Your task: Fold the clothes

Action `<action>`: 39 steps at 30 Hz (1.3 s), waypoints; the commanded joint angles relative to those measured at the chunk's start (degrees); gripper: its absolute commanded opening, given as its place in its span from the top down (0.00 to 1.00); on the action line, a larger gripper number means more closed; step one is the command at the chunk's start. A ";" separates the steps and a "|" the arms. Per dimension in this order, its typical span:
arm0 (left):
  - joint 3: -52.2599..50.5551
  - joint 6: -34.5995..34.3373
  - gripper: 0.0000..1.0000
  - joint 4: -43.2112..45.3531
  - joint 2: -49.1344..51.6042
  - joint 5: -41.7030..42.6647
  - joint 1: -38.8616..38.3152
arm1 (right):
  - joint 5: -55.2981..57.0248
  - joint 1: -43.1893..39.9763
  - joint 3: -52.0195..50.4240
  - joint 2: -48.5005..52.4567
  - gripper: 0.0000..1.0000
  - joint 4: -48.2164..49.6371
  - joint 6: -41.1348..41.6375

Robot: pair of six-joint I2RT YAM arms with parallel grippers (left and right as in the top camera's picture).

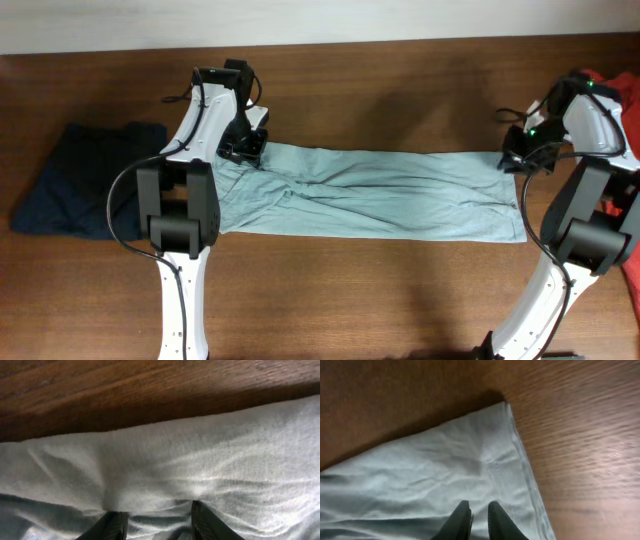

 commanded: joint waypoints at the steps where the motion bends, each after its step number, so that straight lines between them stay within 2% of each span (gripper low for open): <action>1: -0.68 -0.31 0.59 0.59 3.61 0.52 0.85 | -0.81 0.04 -5.77 -1.01 0.82 3.69 -0.98; 4: -0.68 -0.31 0.58 0.22 3.63 -1.09 1.11 | 1.05 -0.31 -9.29 -1.01 0.82 7.28 -0.92; 9: -0.68 -0.28 0.59 -1.18 3.63 -5.03 2.36 | 13.44 -3.32 -10.64 -1.01 0.85 8.66 4.31; 13: -0.66 -0.33 0.64 -1.27 3.63 -4.96 4.22 | 12.87 -7.10 -10.64 -1.01 0.86 8.81 4.92; 16: -0.46 -0.31 0.64 -1.33 3.61 -4.72 4.98 | 6.56 -8.66 -10.34 -1.03 0.86 8.83 2.67; 19: 0.74 -0.28 0.61 -1.64 3.50 -4.72 4.94 | -2.51 -9.03 -9.07 -1.05 0.76 8.66 -1.03; 21: 2.71 -0.31 0.56 -2.69 3.23 -4.72 4.70 | -5.97 -8.96 -7.08 -1.38 0.66 7.63 -1.27; 26: 12.11 -0.33 0.52 -7.39 1.09 -4.74 4.59 | -11.56 -8.98 -0.50 -3.54 0.52 3.63 -2.25; 31: 26.73 -0.35 0.48 -14.23 -1.05 -4.74 4.61 | -11.98 -9.01 5.29 -6.84 0.43 -1.44 -2.27; 37: 42.56 -0.35 0.41 -23.47 -4.61 -4.79 4.61 | -13.81 -9.03 6.73 -9.75 0.41 -4.63 -3.34; 39: 44.37 -1.31 0.37 -23.41 -7.34 -4.79 4.59 | -16.28 -9.05 6.78 -10.86 0.41 -5.64 -4.87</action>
